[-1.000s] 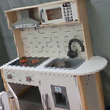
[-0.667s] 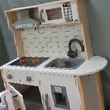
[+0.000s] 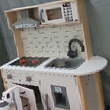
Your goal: Play with the kitchen
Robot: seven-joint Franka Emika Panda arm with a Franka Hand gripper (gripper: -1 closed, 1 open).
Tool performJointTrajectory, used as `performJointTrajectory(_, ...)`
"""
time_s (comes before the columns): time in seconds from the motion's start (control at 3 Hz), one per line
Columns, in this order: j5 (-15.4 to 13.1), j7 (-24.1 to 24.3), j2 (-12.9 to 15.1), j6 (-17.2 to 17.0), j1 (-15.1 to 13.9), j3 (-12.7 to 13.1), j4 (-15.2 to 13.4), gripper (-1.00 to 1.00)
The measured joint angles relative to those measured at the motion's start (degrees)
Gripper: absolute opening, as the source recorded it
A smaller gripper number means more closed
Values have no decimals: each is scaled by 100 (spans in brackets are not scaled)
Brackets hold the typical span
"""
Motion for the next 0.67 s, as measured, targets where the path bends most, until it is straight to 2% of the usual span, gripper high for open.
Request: performJointTrajectory(0.67,-1,-239,-24,932,-666,-52,16,100)
